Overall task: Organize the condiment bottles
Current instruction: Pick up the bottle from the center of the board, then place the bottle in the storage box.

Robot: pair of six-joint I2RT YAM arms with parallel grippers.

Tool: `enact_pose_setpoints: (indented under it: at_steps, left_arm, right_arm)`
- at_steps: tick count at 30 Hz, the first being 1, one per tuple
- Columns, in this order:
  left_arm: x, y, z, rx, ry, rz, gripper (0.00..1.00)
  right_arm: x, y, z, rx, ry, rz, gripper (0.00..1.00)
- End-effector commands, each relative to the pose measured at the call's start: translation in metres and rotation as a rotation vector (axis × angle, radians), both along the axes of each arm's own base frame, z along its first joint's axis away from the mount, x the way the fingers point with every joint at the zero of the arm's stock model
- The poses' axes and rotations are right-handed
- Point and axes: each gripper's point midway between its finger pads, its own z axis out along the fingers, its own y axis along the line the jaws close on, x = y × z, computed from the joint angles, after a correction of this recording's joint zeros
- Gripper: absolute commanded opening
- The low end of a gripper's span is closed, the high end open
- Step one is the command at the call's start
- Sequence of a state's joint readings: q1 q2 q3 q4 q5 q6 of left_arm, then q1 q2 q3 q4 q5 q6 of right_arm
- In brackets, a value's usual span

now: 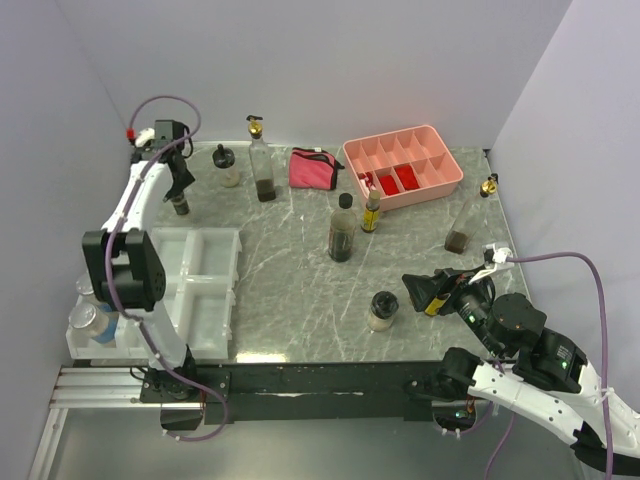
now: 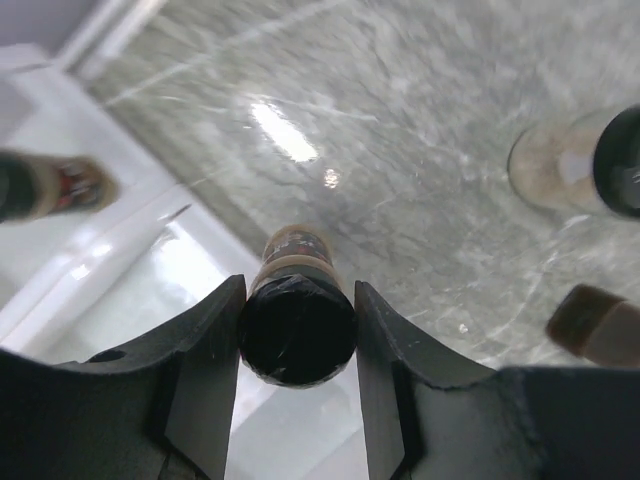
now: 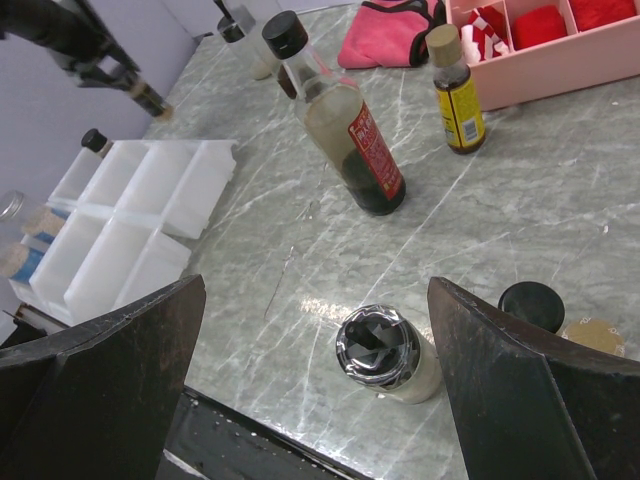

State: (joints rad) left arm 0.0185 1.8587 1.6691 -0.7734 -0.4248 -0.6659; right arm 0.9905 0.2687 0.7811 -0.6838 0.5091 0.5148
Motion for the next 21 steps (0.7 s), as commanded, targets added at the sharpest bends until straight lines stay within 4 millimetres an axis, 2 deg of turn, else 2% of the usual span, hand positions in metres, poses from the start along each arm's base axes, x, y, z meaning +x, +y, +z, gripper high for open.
enact_pose_setpoints:
  at_steps: [1,5,7,8,10,11,13,14,17,21]
  left_arm:
    - [-0.032,0.019,0.070,0.009,-0.164,0.189,0.01]
    - [-0.069,0.049,0.086,0.001,-0.243,0.292,0.01]
    - [-0.081,0.058,0.085,-0.002,-0.260,0.315,0.01]
    - [-0.091,0.070,0.095,0.001,-0.287,0.346,0.01]
    - [-0.103,0.080,0.093,0.003,-0.288,0.367,0.01]
    - [-0.112,0.091,0.098,0.008,-0.307,0.395,0.01]
    - [-0.120,0.098,0.090,-0.002,-0.295,0.397,0.01]
    - [-0.127,0.108,0.089,-0.005,-0.295,0.426,0.01]
    - [-0.135,0.120,0.080,-0.004,-0.281,0.453,0.01]
    - [-0.133,0.129,0.069,-0.016,-0.260,0.447,0.01]
  right_arm:
    - [0.001,-0.003,0.009,0.021,-0.026,-0.014,1.00]
    - [0.001,-0.002,0.010,0.018,-0.026,-0.007,1.00]
    - [0.001,-0.002,0.009,0.011,-0.024,-0.005,1.00]
    - [0.001,-0.002,0.010,0.011,-0.026,-0.003,1.00]
    - [0.001,-0.002,0.011,0.011,-0.027,-0.006,1.00]
    - [0.001,-0.001,0.010,0.008,-0.027,-0.006,1.00]
    - [0.002,0.000,0.010,0.007,-0.027,-0.003,1.00]
    - [0.002,0.000,0.011,0.010,-0.029,0.000,1.00]
    - [0.001,0.003,0.011,0.010,-0.030,0.013,1.00]
    - [0.001,0.003,0.011,0.001,-0.029,0.014,1.00]
